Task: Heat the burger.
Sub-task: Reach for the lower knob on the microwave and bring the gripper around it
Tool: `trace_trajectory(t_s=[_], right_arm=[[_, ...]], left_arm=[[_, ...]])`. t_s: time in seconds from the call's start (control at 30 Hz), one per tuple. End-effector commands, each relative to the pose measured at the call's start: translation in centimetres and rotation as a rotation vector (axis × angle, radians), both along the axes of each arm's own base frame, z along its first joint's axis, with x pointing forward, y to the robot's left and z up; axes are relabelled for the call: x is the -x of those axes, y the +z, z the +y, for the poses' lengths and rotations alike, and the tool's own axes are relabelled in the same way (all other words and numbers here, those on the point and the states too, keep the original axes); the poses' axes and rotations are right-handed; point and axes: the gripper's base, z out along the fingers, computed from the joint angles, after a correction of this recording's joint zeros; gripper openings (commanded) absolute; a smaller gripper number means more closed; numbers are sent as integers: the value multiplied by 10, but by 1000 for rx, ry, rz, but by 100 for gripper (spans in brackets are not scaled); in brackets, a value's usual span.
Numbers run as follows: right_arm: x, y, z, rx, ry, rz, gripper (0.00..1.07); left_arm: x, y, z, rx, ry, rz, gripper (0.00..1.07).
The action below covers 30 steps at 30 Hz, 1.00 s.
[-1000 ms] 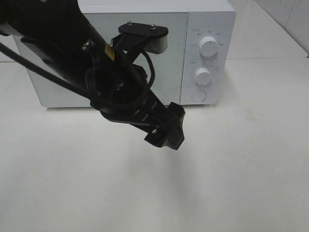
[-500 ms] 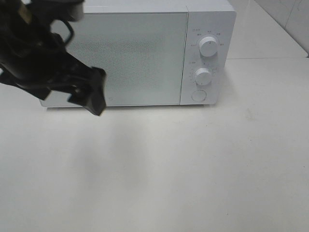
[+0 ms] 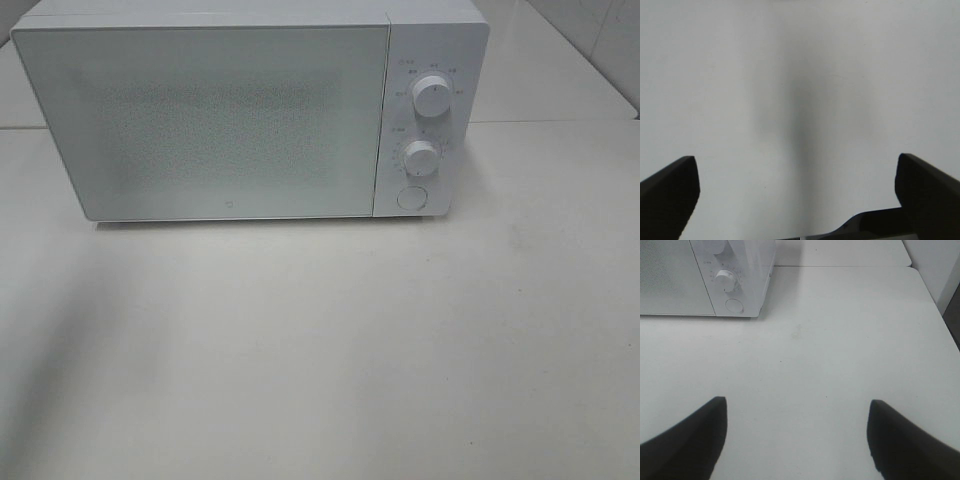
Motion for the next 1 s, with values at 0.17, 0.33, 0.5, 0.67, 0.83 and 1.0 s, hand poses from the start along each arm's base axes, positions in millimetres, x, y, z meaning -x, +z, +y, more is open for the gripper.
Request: trace_trajectory(t_s=[0.17,0.33,0.5,0.67,0.83,1.0], right_arm=[[3,0,-1,4,0,-36,75],[3,0,-1,4,0,-36,75],[3,0,-1,4,0,-36,75],[3,0,-1,4,0,-36,75],[3,0,-1,4,0,-36,75],[3,0,-1,4,0,-36,75]], left_arm=[[54,-27,47,-5,166,5,98],[77,-33,49,-8,170,-25,98],[103,-43,50,-7,170,-56,98],[128,-49,51,2,170,-112,98],[143,-51,51,12,170,-195,98],[164,-49,52,7,138,-308,98]])
